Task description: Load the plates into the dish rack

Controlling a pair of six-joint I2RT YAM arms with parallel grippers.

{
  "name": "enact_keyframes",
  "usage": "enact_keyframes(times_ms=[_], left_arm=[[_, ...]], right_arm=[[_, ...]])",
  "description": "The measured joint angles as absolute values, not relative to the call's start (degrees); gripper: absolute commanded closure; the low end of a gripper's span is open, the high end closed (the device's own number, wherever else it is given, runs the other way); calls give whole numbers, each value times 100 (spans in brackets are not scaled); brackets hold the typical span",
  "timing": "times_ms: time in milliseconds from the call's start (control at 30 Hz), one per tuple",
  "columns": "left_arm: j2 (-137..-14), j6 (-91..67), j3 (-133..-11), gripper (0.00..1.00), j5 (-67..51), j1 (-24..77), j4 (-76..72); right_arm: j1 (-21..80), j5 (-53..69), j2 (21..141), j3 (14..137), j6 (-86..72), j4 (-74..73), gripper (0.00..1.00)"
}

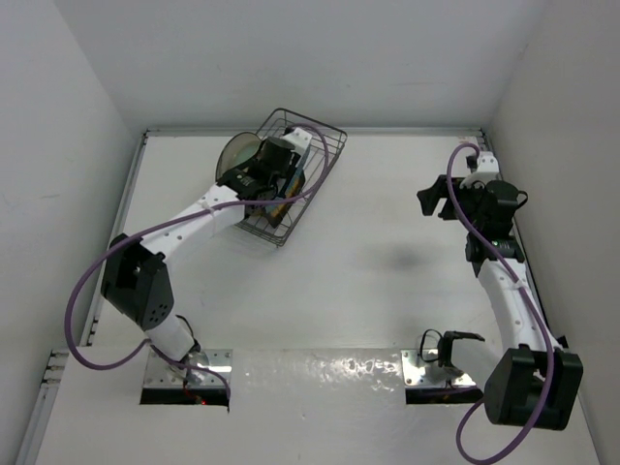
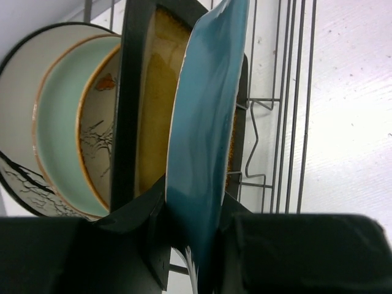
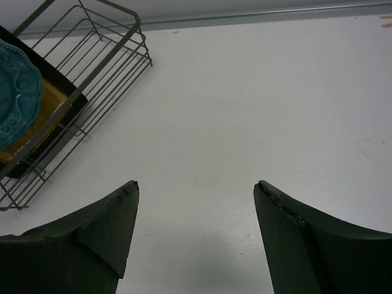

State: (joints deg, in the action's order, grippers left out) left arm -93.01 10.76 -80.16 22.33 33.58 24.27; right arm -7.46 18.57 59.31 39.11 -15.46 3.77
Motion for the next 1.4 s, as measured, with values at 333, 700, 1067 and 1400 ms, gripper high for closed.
enact_keyframes(times_ms=[333,700,1067,1400], left_arm=[[-9391,821,-7701,100,1664,3096,2178],[-9815,582,-7520,100,1175,2897,1787],[-9944,375,-7540,62,851,2720,1774],[-9944,727,-8672,31,838,2696,2038]], right_arm=[[-746,1863,5931,3909,-1516,379,25],[-746,1865,5931,3903,-1490,377,26],[-746,1870,5931,3903,-1452,379,25],[-746,1955,6169,3911,-1452,207,16]])
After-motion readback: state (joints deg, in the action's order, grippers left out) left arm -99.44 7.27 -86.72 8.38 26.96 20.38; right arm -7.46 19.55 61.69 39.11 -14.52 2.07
